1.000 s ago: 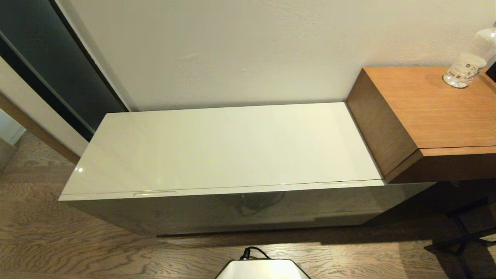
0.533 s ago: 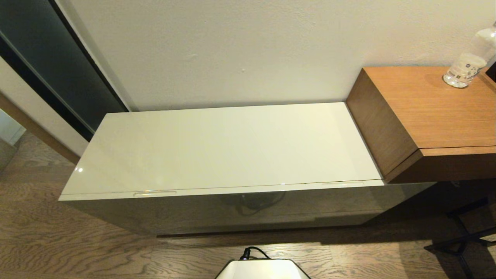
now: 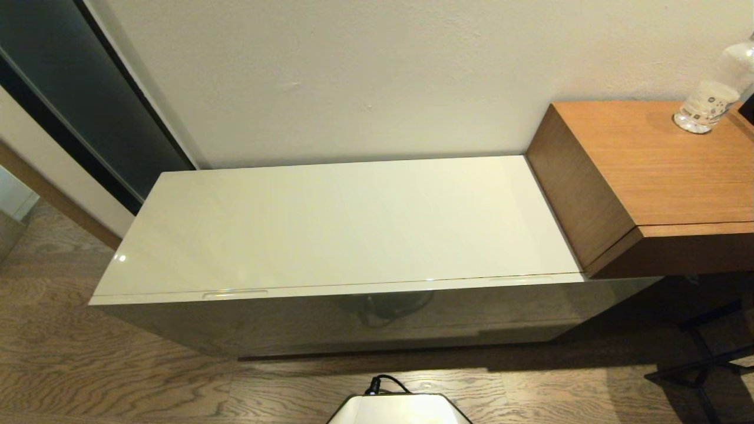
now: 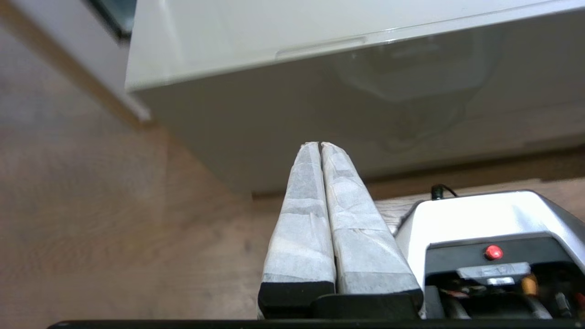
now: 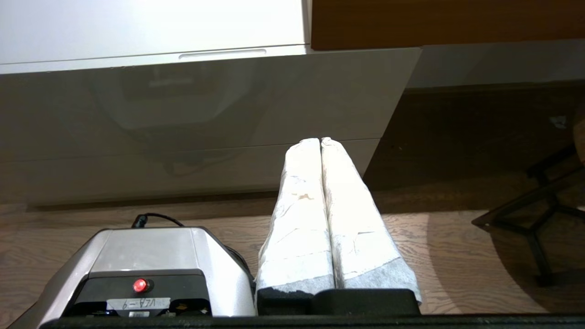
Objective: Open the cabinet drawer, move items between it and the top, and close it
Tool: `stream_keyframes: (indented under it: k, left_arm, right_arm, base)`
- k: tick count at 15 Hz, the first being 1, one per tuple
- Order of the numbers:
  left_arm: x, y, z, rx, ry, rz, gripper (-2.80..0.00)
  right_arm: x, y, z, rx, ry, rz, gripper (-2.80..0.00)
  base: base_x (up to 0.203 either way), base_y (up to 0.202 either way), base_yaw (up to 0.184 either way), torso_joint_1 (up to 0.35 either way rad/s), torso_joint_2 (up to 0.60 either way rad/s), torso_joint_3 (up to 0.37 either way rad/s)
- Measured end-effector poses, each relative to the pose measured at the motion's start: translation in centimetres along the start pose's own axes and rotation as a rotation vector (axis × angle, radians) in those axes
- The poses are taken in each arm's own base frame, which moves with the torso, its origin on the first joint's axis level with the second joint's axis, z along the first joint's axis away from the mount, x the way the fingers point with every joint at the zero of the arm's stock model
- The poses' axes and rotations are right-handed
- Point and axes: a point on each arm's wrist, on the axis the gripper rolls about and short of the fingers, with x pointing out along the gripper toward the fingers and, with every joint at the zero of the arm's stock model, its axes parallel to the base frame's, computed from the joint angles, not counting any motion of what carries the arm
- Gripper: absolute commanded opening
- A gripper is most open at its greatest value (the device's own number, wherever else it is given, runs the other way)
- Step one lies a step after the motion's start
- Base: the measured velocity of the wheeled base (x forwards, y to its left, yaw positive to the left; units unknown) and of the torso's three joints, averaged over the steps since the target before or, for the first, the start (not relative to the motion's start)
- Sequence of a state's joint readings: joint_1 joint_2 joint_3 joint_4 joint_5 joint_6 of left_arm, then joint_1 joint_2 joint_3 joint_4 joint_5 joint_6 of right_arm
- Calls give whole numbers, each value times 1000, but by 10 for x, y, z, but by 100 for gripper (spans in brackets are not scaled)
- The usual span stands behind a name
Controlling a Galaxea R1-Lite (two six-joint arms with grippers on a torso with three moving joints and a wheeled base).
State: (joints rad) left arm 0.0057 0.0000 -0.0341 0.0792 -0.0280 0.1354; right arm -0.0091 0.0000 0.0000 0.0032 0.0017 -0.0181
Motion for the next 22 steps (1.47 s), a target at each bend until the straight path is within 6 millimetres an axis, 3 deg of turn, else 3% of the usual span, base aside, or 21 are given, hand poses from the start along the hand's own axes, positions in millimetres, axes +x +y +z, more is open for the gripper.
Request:
stream_keyframes:
  k: [22]
  left_arm:
    - [2, 0, -3, -54, -9, 5, -280]
  right_arm:
    - [0, 0, 0, -13, -3, -1, -280]
  base:
    - [0, 0, 0, 0, 0, 0]
